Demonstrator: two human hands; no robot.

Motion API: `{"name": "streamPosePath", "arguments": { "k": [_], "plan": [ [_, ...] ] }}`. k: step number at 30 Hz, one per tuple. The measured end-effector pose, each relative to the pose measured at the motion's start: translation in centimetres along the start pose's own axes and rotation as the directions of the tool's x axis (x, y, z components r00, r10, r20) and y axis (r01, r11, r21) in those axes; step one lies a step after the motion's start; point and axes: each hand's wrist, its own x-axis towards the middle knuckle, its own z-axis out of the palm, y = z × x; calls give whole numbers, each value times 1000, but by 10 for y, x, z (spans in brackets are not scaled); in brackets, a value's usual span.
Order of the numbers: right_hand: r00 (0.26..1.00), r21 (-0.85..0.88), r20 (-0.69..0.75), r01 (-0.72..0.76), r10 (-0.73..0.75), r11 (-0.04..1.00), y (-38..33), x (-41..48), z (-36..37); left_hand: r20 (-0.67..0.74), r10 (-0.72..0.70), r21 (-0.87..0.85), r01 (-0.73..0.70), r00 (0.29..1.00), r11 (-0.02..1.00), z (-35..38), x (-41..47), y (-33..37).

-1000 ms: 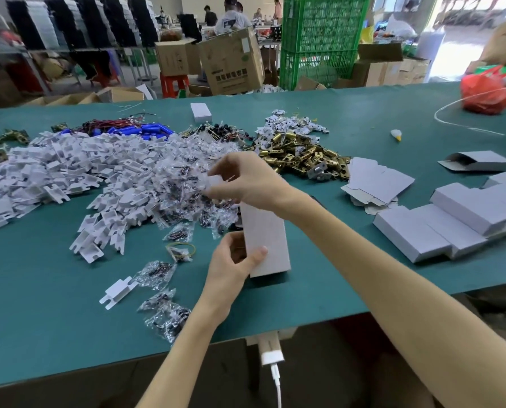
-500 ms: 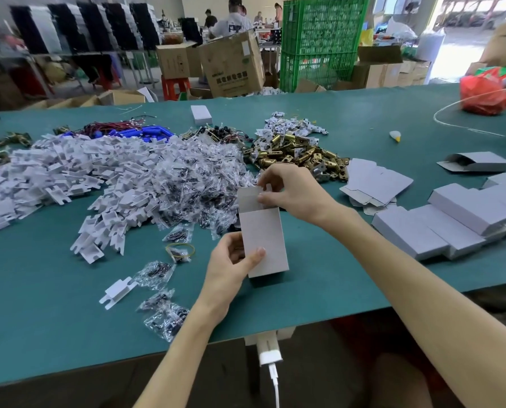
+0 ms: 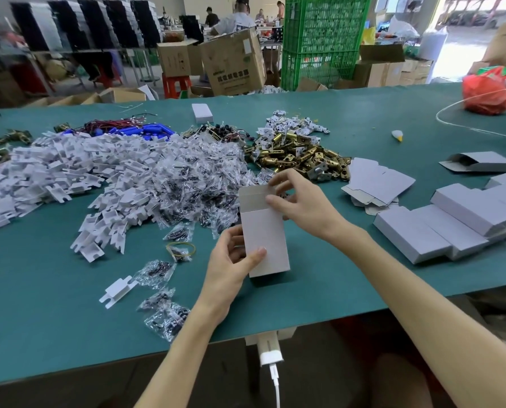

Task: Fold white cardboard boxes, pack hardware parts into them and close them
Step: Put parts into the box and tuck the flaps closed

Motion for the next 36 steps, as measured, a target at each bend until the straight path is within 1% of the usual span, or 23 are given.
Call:
{"name": "streamPosePath", "arguments": {
  "k": [1, 3, 5, 7, 10, 13, 19, 25, 32, 36],
  "plan": [
    [998, 116, 4, -55, 55, 992, 2, -6, 5, -3, 10, -15, -10, 1000, 1000, 0, 0, 0],
    [990, 307, 30, -140, 138, 941, 8, -20, 16, -15, 31, -41, -32, 999, 999, 0, 1, 0],
    [984, 448, 30, -170, 175, 878, 15, -34, 27, -25, 46, -41, -47, 999, 998, -1, 0, 0],
    [978, 560, 3, -173, 207, 810, 20, -45, 36, -24, 42, -28, -43, 999, 999, -1, 0, 0],
    [966, 644, -4, -196, 260, 740, 26, -57, 49, -33, 24, 9, -24, 999, 1000, -1, -1, -1],
    [961, 680, -2, -200, 275, 705, 29, -65, 58, -39, 24, 40, -23, 999, 999, -1, -1, -2],
    [968, 653, -34, -168, 250, 739, 30, -70, 61, -89, 20, 91, -12, 996, 996, -1, 0, -4],
    [965, 685, -22, -176, 261, 707, 31, -71, 62, -135, -17, 12, 19, 991, 1000, -2, 0, -3],
    [971, 717, -11, -160, 240, 678, 30, -72, 59, -113, -28, -26, 25, 993, 999, -4, 0, -1],
    [970, 709, -10, -163, 242, 686, 30, -72, 60, -92, -48, -31, 45, 995, 999, -5, 0, -3]
  ]
}}
